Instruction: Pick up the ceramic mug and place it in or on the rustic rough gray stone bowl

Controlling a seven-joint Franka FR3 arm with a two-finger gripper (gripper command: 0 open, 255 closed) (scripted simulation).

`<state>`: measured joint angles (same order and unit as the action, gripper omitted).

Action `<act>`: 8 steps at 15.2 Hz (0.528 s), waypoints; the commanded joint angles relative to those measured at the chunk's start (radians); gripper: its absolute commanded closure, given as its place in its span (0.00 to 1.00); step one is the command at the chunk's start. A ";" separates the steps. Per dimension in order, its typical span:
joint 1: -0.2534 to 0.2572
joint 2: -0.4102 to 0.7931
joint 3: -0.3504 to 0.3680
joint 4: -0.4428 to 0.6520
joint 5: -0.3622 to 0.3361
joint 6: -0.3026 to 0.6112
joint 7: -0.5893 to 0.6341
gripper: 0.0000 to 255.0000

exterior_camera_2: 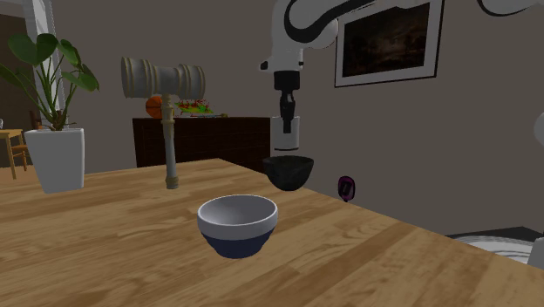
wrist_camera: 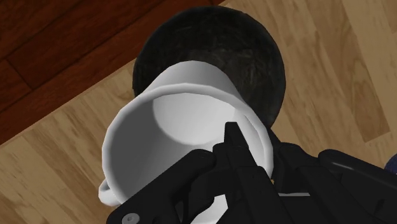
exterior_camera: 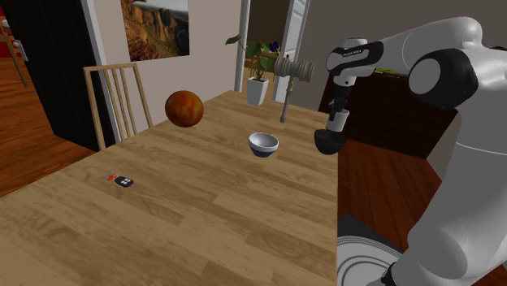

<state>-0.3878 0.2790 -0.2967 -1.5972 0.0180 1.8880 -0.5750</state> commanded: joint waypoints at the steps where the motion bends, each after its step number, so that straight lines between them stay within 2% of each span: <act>1: 0.000 0.002 0.000 -0.023 0.001 0.026 0.000 1.00; 4: 0.000 0.010 0.002 -0.060 0.003 0.071 0.000 1.00; 8: 0.000 0.010 0.002 -0.060 0.003 0.071 0.000 1.00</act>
<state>-0.3875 0.2897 -0.2951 -1.6568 0.0211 1.9580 -0.5746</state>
